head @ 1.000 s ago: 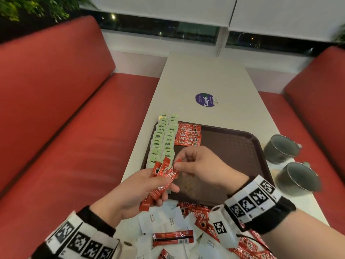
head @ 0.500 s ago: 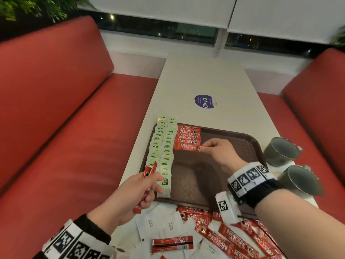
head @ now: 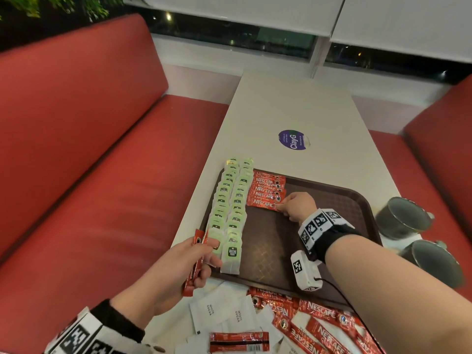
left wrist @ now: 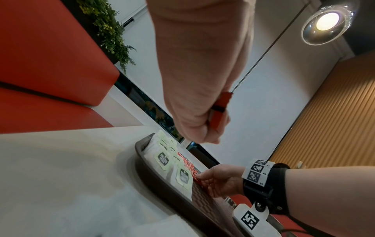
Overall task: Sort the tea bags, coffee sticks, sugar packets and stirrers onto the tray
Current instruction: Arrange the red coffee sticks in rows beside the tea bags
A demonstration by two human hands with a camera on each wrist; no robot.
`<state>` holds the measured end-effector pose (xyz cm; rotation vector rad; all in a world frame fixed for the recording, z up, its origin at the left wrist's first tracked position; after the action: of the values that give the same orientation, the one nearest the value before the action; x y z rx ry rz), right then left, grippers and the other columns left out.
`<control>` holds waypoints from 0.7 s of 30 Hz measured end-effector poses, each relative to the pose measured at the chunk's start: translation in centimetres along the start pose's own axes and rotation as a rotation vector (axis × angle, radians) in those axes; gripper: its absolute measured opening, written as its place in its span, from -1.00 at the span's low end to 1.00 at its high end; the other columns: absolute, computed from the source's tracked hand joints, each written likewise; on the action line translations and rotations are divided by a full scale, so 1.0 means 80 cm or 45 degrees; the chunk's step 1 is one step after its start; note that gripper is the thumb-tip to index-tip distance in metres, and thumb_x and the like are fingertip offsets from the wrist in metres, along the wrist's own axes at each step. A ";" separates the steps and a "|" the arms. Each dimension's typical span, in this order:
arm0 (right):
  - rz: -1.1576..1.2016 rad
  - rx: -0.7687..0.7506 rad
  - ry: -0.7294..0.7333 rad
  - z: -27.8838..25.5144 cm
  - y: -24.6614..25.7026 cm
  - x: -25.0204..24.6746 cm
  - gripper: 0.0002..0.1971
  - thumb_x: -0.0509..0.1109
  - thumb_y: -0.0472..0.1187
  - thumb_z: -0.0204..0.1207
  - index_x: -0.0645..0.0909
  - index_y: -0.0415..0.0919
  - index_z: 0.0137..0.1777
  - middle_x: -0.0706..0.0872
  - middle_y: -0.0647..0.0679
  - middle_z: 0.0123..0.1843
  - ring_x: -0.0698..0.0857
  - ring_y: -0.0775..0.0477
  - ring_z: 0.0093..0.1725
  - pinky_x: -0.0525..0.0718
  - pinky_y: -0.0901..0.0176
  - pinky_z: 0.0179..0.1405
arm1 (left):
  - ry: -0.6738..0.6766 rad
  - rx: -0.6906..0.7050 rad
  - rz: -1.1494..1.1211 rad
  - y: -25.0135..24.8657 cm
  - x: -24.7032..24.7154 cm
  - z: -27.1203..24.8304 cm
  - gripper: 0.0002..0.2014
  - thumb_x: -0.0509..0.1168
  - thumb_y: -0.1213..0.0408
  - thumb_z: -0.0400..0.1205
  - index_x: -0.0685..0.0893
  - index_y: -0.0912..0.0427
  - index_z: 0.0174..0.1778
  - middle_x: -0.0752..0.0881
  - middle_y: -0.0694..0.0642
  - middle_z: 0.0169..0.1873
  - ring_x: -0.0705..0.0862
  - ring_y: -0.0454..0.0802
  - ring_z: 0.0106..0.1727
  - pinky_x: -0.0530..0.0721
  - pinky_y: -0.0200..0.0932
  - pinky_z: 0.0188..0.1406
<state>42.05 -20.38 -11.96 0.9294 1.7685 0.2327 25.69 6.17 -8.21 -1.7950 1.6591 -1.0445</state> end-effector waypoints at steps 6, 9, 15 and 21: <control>-0.033 0.004 -0.066 0.005 0.000 -0.005 -0.71 0.57 -0.13 0.42 0.49 -0.13 -0.34 0.80 -0.20 -0.02 0.76 -0.20 0.06 0.70 -0.08 0.19 | 0.060 -0.010 -0.057 -0.003 0.007 0.000 -0.78 0.22 0.38 0.69 0.62 0.27 0.23 0.78 0.34 -0.11 0.62 0.00 -0.40 0.57 -0.19 -0.50; 0.023 0.021 -0.078 0.002 -0.003 -0.006 -0.74 0.55 -0.13 0.44 0.49 -0.14 -0.28 0.82 -0.21 -0.06 0.79 -0.17 0.01 0.71 -0.10 0.17 | 0.123 -0.018 -0.075 -0.005 0.016 -0.003 -0.76 0.23 0.30 0.69 0.62 0.27 0.25 0.79 0.32 -0.07 0.68 0.03 -0.36 0.67 -0.17 -0.45; 0.178 -0.142 -0.164 -0.034 0.014 -0.026 -0.81 0.50 -0.16 0.46 0.54 -0.10 -0.28 0.77 -0.14 -0.15 0.75 -0.12 -0.10 0.72 0.00 0.02 | 0.213 -0.002 -0.027 -0.013 0.030 -0.011 -0.74 0.26 0.25 0.66 0.64 0.27 0.21 0.80 0.26 -0.14 0.67 0.00 -0.39 0.67 -0.17 -0.41; 0.254 -0.667 0.431 -0.179 0.104 0.010 -0.91 0.47 -0.13 0.51 0.73 -0.13 -0.07 0.78 -0.02 -0.20 0.69 0.15 -0.27 0.56 0.39 -0.26 | 0.316 -0.018 0.119 -0.008 0.046 -0.015 -0.74 0.27 0.23 0.65 0.63 0.26 0.20 0.80 0.28 -0.12 0.61 -0.05 -0.45 0.59 -0.23 -0.48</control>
<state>33.43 -10.28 -1.99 0.7052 1.7825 0.9807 25.05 2.84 -6.20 -1.6326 1.8795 -1.2569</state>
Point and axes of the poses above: each hand's wrist, its own z-axis towards the middle knuckle, its own x-axis out of the palm, y = z × x, the point moved 10 cm from there along z, towards the middle knuckle
